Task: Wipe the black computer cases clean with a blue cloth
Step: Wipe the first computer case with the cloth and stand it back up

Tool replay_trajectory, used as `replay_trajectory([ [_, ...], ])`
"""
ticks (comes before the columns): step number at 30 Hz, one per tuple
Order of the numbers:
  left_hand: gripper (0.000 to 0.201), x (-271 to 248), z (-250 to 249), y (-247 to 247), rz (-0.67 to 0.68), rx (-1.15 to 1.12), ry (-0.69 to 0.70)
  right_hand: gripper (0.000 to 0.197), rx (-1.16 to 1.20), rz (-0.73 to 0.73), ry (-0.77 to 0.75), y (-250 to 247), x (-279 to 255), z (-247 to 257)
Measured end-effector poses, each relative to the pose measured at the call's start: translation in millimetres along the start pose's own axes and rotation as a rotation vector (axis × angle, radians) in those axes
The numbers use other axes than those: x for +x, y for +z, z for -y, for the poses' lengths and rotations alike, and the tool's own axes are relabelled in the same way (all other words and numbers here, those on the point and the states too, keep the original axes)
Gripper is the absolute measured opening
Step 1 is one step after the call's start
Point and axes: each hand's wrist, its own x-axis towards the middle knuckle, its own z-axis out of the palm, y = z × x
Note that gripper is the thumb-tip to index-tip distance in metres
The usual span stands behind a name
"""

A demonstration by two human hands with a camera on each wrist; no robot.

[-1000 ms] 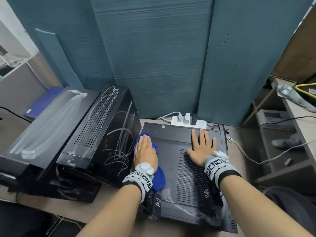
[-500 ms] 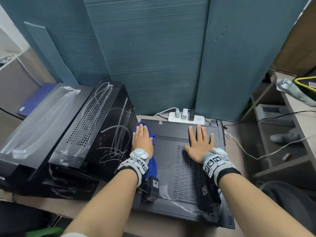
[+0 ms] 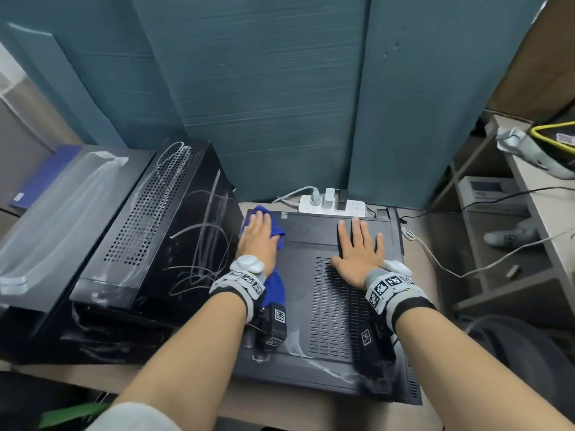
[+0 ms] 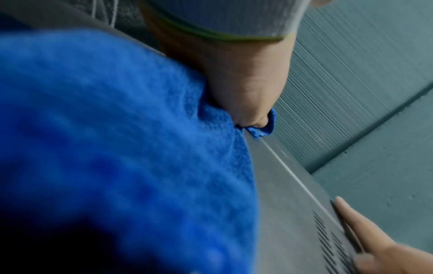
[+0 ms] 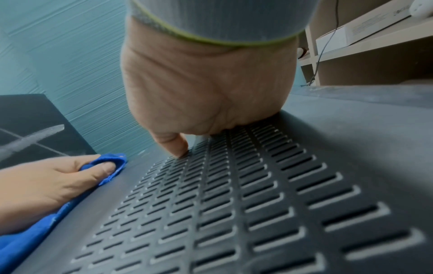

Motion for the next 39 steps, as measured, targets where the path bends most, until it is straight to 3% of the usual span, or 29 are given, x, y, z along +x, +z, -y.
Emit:
replay_trajectory([
  [5,0.06,10,-24,1,0.015,-0.016,-0.056,0.093,0.145,0.019,-0.001,-7,-2,-3],
  [11,0.057,-9,-103,9,0.134,0.005,0.407,0.095,0.258,-0.006,0.016,-9,3,-4],
  [15,0.06,-18,-99,10,0.232,-0.024,0.555,0.093,0.287,-0.031,0.014,-8,1,-6],
  [17,0.057,-9,-73,8,0.19,0.008,0.505,0.091,0.304,-0.071,0.0,-8,-1,-8],
  [22,0.065,1,0,1,0.052,0.022,0.067,0.081,0.205,-0.209,0.092,4,-24,-30],
  [25,0.069,-3,-9,1,0.069,0.038,0.053,0.077,0.219,-0.206,0.14,16,-44,-44],
  [28,0.068,-20,-53,8,0.155,-0.004,0.238,0.075,0.386,-0.182,0.152,21,-55,-50],
  [31,0.067,-55,-110,18,0.292,-0.003,0.573,0.074,0.545,-0.189,0.199,23,-58,-48],
  [34,0.064,-87,-145,26,0.375,0.041,0.812,0.067,0.715,-0.23,0.262,20,-66,-38],
  [37,0.06,-83,-135,31,0.37,0.103,0.902,0.059,0.757,-0.243,0.26,25,-74,-34],
  [39,0.059,-69,-114,26,0.344,0.118,0.866,0.059,0.684,-0.222,0.249,30,-75,-35],
])
